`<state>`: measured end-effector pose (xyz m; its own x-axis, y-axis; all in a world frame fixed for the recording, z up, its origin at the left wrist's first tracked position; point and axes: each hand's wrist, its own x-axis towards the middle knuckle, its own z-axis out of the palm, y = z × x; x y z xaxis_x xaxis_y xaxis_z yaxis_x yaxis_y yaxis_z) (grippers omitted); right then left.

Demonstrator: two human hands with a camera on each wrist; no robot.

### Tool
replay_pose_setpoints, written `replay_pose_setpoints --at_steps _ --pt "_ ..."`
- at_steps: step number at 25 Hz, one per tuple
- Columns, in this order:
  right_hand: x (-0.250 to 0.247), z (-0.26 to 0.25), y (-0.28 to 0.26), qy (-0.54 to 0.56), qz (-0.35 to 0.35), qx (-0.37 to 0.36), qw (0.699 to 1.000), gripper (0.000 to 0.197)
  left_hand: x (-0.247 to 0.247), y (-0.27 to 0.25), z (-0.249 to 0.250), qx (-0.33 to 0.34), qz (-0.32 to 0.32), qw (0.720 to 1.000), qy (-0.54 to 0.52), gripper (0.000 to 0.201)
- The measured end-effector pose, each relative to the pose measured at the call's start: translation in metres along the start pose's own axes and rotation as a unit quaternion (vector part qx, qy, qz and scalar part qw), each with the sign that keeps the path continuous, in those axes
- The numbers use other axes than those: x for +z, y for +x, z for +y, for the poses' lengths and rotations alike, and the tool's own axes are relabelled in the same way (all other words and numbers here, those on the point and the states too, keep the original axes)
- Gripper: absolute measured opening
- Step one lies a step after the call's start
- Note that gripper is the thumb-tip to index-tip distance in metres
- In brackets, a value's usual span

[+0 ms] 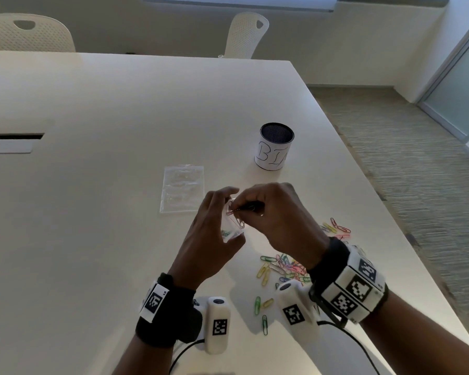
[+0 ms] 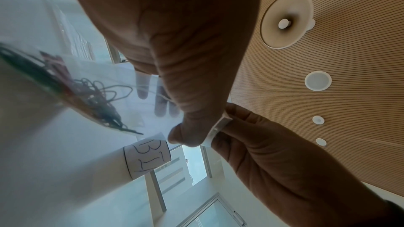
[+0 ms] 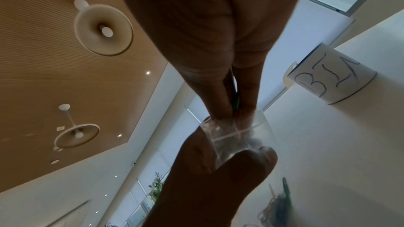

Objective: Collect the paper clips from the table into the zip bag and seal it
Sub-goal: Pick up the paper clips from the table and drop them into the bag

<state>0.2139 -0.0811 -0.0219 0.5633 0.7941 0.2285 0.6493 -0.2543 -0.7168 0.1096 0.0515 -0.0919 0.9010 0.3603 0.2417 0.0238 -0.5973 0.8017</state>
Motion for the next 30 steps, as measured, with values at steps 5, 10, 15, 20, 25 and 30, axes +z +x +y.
replay_pose_setpoints --at_steps 5,10,15,20,25,30 --pt "-0.007 -0.006 0.003 -0.011 -0.022 -0.003 1.000 0.017 0.004 0.001 -0.002 -0.002 -0.004 1.000 0.002 0.075" --pt "-0.025 -0.001 -0.005 -0.005 0.044 0.004 0.999 0.011 0.005 0.000 -0.003 -0.001 -0.001 1.000 0.011 0.080" --pt "-0.032 0.019 -0.047 -0.051 -0.176 0.007 0.983 0.018 0.002 0.000 -0.004 0.001 0.003 1.000 0.010 0.081" --pt "-0.004 0.034 -0.083 -0.148 -0.353 -0.011 0.924 0.072 0.000 -0.002 -0.001 0.001 0.010 1.000 0.017 0.079" --pt "0.007 0.048 -0.098 -0.157 -0.375 -0.120 0.906 0.032 -0.001 -0.001 0.000 0.000 0.008 1.000 0.024 0.081" --pt "-0.003 0.072 -0.087 -0.167 -0.313 -0.087 0.931 0.013 0.000 -0.001 0.000 -0.004 0.012 1.000 0.027 0.080"
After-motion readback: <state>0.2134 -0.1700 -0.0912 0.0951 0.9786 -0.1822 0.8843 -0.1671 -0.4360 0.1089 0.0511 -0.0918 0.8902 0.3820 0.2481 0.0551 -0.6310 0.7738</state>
